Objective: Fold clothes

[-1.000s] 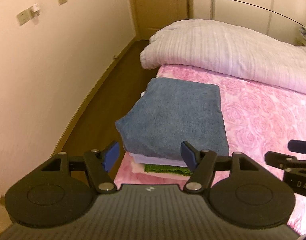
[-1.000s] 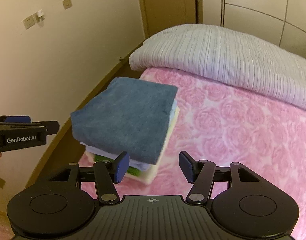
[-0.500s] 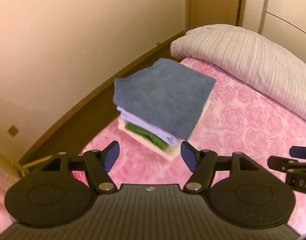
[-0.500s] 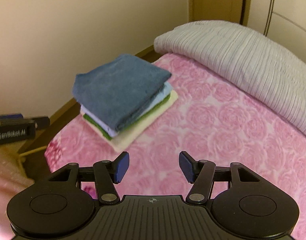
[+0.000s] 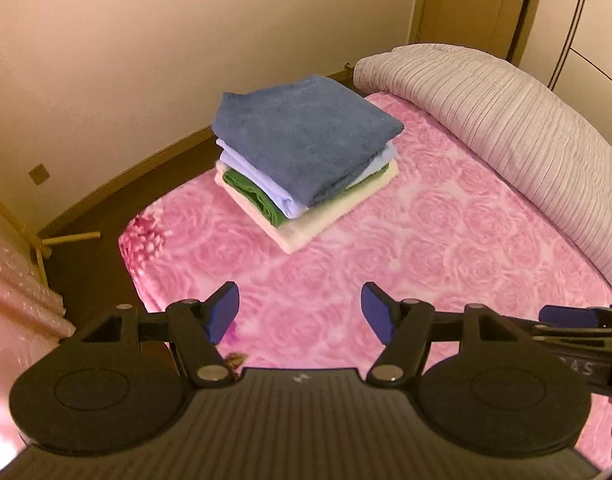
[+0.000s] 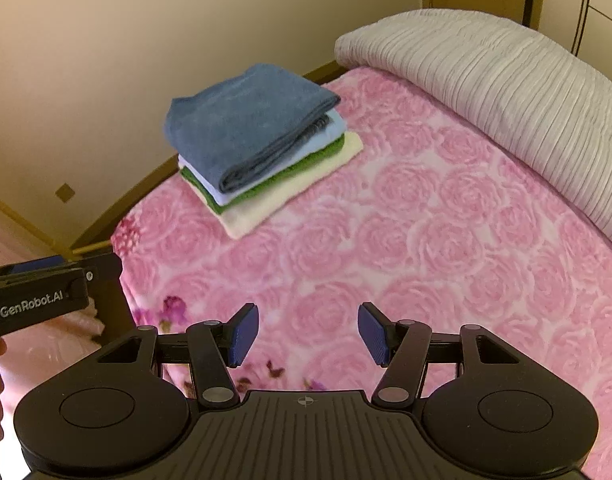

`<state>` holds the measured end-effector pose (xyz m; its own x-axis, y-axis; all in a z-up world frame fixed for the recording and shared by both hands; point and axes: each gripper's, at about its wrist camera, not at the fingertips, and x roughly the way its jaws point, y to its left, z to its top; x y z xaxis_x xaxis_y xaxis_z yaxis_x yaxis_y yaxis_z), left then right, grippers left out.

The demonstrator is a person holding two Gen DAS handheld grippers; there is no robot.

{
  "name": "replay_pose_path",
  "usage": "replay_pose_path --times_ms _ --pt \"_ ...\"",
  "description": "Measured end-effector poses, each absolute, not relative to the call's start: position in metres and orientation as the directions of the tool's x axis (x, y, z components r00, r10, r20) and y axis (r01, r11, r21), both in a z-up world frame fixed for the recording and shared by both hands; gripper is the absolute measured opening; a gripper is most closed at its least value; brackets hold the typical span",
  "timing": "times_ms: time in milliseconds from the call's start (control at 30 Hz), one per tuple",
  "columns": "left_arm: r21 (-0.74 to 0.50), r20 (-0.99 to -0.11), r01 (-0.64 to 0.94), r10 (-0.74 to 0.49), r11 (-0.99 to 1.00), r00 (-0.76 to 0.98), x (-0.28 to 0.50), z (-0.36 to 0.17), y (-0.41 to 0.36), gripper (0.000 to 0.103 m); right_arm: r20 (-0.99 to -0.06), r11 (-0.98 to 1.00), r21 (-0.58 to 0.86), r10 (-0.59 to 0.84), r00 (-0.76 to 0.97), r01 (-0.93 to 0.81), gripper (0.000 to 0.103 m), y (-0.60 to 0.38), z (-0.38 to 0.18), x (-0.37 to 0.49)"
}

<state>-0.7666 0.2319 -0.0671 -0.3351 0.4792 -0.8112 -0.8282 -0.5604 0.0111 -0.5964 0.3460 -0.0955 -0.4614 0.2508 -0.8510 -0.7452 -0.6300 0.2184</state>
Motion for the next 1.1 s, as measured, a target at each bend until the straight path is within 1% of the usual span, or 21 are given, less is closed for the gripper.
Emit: replay_pose_path --times_ms 200,467,800,1100 --pt "0.001 -0.824 -0.801 0.454 -0.598 -0.340 -0.747 -0.070 0.240 0.064 -0.858 -0.676 0.175 0.251 -0.447 -0.716 0.059 0.365 -0.101 -0.588" --pt "-0.001 -0.848 -0.765 0.406 -0.644 -0.341 -0.739 -0.086 0.255 0.064 -0.878 -0.732 0.133 0.226 -0.423 -0.668 0.059 0.391 -0.118 -0.592" --pt "0.016 -0.866 -0.742 0.362 -0.670 -0.345 -0.742 -0.105 0.280 0.064 -0.887 -0.768 0.147 0.176 -0.427 -0.623 0.059 0.415 -0.135 -0.608" --pt "0.056 -0.866 -0.752 0.343 -0.657 -0.364 -0.745 -0.115 0.300 0.064 -0.887 -0.756 0.172 0.160 -0.433 -0.631 0.059 0.440 -0.145 -0.615"
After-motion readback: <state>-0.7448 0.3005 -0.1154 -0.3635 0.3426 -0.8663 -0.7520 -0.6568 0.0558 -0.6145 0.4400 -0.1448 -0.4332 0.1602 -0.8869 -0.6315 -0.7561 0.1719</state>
